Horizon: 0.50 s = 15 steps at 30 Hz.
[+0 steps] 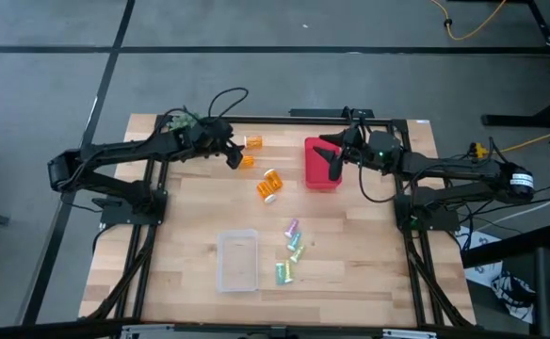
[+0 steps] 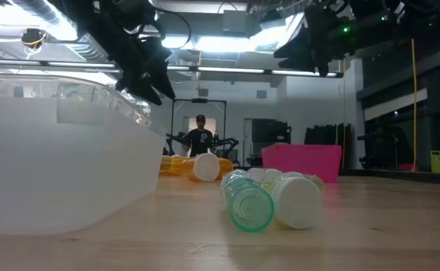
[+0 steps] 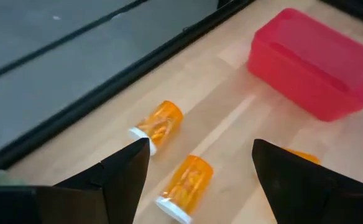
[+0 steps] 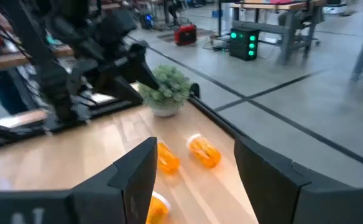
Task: Pick and place medicine bottles into bin by pill shape (circle, oval)
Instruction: Put the large orange pill bottle into the red bin
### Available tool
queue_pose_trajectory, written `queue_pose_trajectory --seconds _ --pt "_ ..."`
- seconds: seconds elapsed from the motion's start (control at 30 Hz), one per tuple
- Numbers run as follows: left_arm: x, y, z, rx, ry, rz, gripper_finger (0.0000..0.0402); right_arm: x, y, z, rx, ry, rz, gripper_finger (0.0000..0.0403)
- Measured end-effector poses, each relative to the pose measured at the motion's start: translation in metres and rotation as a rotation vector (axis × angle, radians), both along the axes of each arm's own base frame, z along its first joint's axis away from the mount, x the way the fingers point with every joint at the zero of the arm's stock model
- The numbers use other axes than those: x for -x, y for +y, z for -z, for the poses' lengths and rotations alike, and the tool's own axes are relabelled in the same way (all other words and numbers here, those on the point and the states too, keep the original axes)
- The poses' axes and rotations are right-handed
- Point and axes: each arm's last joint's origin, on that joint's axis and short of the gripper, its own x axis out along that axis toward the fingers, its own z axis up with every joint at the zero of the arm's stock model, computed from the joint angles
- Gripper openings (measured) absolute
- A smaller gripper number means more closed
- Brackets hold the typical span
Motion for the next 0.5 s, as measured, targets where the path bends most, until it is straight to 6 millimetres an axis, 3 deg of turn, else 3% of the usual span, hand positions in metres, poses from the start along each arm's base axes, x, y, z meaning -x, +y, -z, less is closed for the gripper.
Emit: queue_pose_trajectory --seconds 0.2,0.4,0.5 --pt "-0.003 -0.001 0.003 -0.001 0.028 0.185 0.0278 -0.004 -0.004 -0.01 0.017 -0.009 -0.001 0.0217" --pt "0.0 0.012 0.007 -0.061 0.089 0.104 0.0278 -0.009 0.009 -0.011 -0.015 -0.019 -0.058 0.0217" --pt "-0.001 0.011 0.008 -0.089 0.122 0.191 0.0278 -0.011 0.016 -0.011 -0.023 -0.022 -0.089 0.0217"
